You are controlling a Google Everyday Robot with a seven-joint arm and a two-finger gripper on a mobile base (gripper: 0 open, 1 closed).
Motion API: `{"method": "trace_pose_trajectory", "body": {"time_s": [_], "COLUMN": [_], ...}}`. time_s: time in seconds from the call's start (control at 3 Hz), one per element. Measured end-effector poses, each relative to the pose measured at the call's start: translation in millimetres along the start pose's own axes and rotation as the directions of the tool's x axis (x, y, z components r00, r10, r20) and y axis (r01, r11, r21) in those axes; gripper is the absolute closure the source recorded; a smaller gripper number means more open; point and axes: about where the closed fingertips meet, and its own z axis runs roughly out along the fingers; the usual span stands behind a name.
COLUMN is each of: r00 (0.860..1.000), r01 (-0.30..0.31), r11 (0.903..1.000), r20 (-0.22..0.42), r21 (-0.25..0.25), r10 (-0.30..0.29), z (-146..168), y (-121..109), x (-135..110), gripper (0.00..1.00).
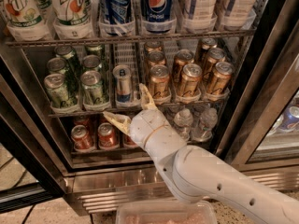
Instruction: Pick redbull can from middle shelf of fridge
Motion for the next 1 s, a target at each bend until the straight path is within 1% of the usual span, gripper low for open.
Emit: {"method": "trace_pose_trajectory", "body": {"time_s": [0.67, 1.0], "r00": [1.0, 1.0], "r01": [0.002, -0.007], "r11": [0.9996, 0.9977], "r20": [0.003, 0.002], "r21": [0.029, 0.068], "r10": [-0.002, 0.007], "z": [9.1, 14.6], "y": [-3.7, -6.0], "x": [-1.0, 1.3], "gripper": [0.35, 0.37]}}
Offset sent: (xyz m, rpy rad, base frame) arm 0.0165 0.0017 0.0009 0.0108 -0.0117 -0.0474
